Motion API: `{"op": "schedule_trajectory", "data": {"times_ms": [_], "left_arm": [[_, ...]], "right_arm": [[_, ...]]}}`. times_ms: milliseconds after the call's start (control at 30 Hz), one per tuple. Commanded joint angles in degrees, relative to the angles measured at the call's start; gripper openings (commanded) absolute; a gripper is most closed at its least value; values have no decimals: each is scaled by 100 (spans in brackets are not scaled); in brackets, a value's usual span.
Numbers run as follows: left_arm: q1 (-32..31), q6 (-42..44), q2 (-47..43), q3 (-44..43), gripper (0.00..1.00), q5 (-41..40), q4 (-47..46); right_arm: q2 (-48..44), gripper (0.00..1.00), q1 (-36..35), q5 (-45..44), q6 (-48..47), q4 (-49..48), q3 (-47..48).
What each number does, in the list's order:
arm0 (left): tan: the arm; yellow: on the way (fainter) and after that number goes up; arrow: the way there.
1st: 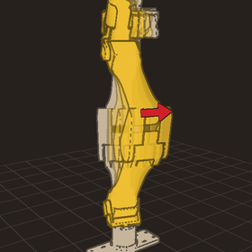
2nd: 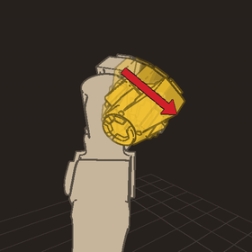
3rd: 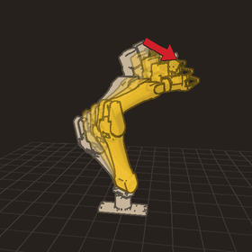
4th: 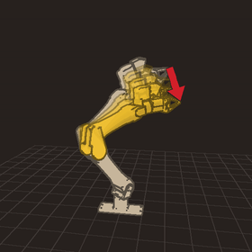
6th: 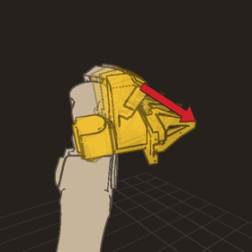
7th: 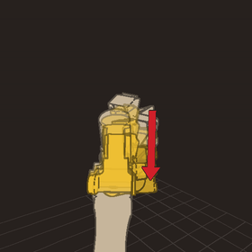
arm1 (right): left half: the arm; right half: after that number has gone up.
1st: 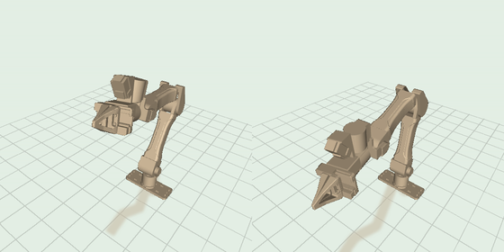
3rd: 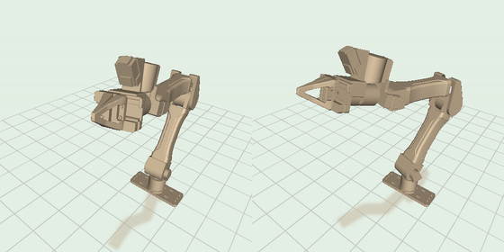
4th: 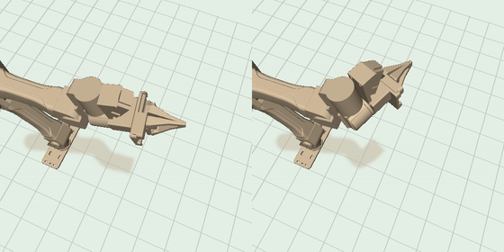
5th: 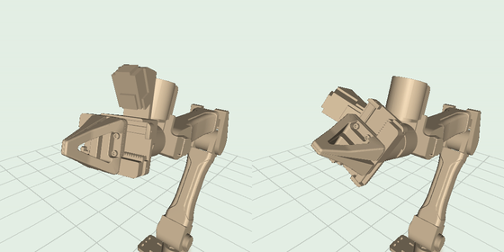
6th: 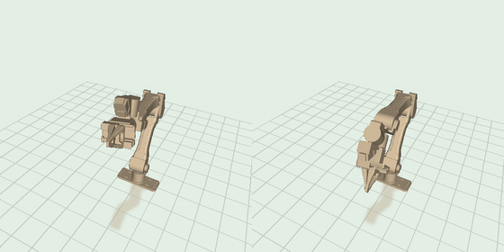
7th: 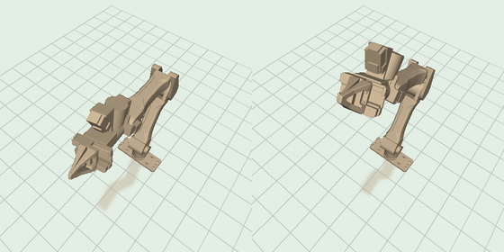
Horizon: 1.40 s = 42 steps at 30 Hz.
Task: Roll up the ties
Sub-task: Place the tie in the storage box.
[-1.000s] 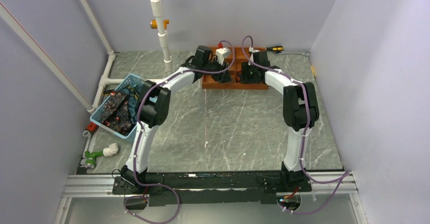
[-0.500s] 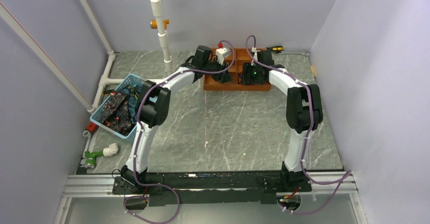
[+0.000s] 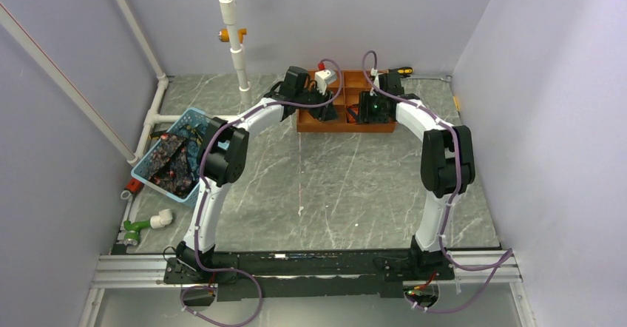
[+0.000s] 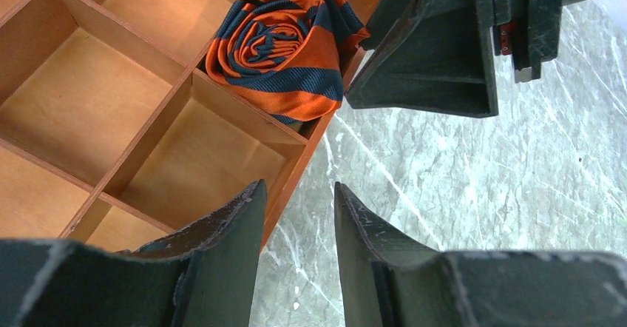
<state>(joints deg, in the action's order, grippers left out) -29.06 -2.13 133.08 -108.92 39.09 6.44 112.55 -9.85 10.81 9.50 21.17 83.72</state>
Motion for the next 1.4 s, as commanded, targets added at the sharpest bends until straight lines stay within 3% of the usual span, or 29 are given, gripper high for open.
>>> {"op": "schedule_trajectory", "data": {"times_ms": [0, 333, 533, 700, 1067, 1367], "left_arm": [[-16, 33, -160, -107, 44, 158, -197], [-34, 15, -116, -133, 44, 143, -204], [-30, -16, -102, -85, 44, 136, -222], [-31, -17, -87, -97, 44, 140, -231], [-31, 60, -53, -98, 44, 174, -155], [-36, 38, -38, -100, 44, 202, -195]], "right_arm": [[-330, 53, 36, -146, -47, 130, 17], [-4, 47, 43, -196, -96, 119, 274], [230, 34, 60, -198, 99, -51, 418], [495, 30, 83, -187, 264, -67, 661], [1120, 31, 99, -190, 208, 477, 1064], [524, 47, 76, 413, 186, 725, 1050]]}}
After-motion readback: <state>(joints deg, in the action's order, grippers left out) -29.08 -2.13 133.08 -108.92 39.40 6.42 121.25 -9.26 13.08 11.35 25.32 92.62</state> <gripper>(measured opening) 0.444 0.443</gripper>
